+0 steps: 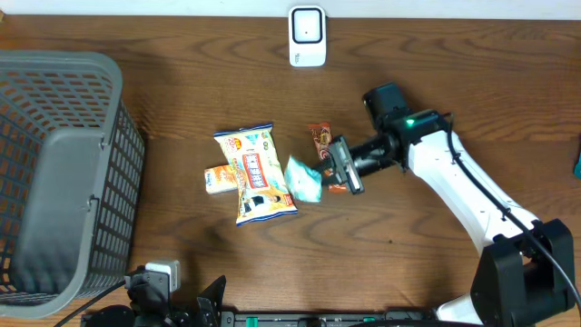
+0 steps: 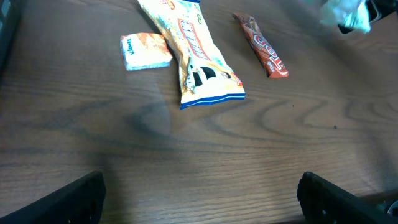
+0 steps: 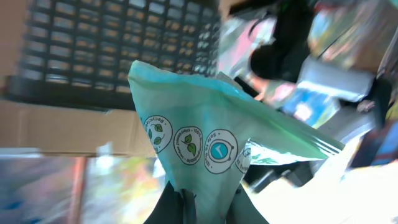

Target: Scan the item barcode

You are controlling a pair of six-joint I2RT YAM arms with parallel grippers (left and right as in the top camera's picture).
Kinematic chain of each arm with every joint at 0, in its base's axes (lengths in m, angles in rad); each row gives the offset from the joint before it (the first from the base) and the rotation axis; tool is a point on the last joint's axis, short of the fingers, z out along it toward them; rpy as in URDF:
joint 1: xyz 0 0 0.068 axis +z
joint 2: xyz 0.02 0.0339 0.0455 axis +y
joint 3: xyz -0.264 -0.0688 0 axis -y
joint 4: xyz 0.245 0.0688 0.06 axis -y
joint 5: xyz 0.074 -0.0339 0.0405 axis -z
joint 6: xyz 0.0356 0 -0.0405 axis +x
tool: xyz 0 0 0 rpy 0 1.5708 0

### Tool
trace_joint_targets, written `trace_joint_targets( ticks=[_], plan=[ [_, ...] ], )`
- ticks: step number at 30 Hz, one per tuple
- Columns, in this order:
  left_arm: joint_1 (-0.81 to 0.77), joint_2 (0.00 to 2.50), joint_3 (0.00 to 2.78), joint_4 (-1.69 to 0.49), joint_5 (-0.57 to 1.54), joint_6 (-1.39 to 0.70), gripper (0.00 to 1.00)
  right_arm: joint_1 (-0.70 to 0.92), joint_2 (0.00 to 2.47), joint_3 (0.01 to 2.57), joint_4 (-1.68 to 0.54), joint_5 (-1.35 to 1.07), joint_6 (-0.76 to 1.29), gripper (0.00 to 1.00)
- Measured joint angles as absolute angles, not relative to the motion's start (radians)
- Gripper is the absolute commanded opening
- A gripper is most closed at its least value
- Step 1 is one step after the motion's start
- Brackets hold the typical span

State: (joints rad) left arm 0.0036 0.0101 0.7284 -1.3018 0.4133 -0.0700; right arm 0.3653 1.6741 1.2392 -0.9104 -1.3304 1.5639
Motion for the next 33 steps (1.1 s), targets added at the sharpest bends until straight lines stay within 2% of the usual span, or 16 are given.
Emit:
trace_joint_targets(
  ticks=[6, 11, 16, 24, 30, 33],
  plan=[
    [0.004, 0.010, 0.728, -1.302, 0.413, -0.070, 0.98, 0.322, 1.674, 1.239, -0.692, -1.383, 1.789, 0.02],
    [0.004, 0.010, 0.728, -1.302, 0.413, -0.070, 0.98, 0.303, 1.674, 1.239, -0.599, -1.416, 1.789, 0.01],
    [0.004, 0.010, 0.728, -1.301, 0.413, -0.070, 0.98, 0.302, 1.674, 1.239, -0.476, -1.453, 1.440, 0.01],
    [0.004, 0.010, 0.728, -1.302, 0.413, -0.070, 0.98, 0.302, 1.674, 1.239, -0.474, -1.513, 0.895, 0.01],
    [0.004, 0.010, 0.728, -1.302, 0.413, -0.070, 0.98, 0.302, 1.674, 1.239, -0.668, -1.520, 0.625, 0.01],
    [0.004, 0.010, 0.728, -1.302, 0.413, -0.070, 0.98, 0.301, 1.673, 1.240, -0.843, -1.520, 0.499, 0.01]
  ],
)
